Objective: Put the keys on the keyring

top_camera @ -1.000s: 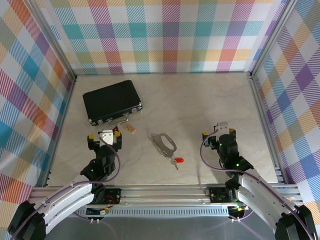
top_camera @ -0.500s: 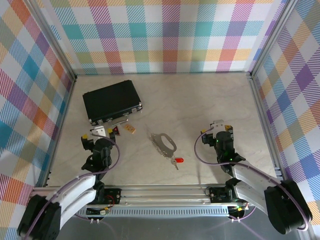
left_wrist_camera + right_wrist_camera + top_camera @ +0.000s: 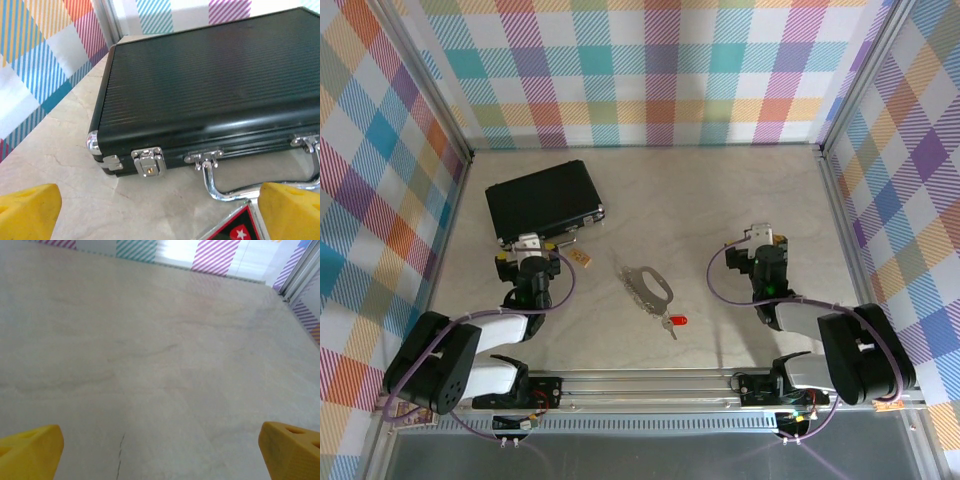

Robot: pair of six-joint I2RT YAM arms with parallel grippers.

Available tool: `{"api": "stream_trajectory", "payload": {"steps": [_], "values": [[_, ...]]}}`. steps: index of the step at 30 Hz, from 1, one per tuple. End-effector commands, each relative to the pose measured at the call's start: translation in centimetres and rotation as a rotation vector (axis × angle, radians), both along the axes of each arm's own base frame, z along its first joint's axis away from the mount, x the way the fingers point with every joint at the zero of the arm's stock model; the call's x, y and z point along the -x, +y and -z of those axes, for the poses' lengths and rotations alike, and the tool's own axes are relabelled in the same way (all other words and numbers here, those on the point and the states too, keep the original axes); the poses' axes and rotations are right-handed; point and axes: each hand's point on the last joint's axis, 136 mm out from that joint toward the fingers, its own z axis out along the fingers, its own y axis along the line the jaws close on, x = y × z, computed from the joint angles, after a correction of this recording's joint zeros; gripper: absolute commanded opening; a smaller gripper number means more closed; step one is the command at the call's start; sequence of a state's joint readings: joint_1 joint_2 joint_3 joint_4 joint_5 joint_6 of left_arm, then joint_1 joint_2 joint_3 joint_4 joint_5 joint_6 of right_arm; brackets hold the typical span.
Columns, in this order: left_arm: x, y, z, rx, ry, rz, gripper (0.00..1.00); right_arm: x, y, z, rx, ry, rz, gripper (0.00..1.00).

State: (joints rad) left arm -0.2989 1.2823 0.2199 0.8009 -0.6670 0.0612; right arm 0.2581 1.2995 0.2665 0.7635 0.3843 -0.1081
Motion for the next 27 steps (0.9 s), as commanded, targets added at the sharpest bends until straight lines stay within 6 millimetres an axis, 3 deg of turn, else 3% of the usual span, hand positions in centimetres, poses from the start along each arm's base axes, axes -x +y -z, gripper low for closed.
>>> {"api": "stream_trajectory", "payload": {"steps": [1, 11, 17, 27], "values": [[-1.2, -0.1, -2.3, 0.048, -0.119, 0.031, 1.0, -1.0, 0.1, -2.5, -0.074, -0.101, 0.0, 0.99], [-2.4, 0.0, -1.5, 0.084, -0.156, 0.073, 1.0, -2.5, -0.9, -1.8, -0.022, -0.128, 0.031, 0.99], [-3.2, -0.7, -0.3, 0.088, -0.133, 0.107, 1.0, -2.7, -2.9, -1.0, -0.138, -0.127, 0.071, 0.99], [-4.7, -1.1, 1.6, 0.112, -0.054, 0.148, 1.0, -4.5, -3.7, 1.3, -0.198, 0.005, 0.076, 0.99]]}}
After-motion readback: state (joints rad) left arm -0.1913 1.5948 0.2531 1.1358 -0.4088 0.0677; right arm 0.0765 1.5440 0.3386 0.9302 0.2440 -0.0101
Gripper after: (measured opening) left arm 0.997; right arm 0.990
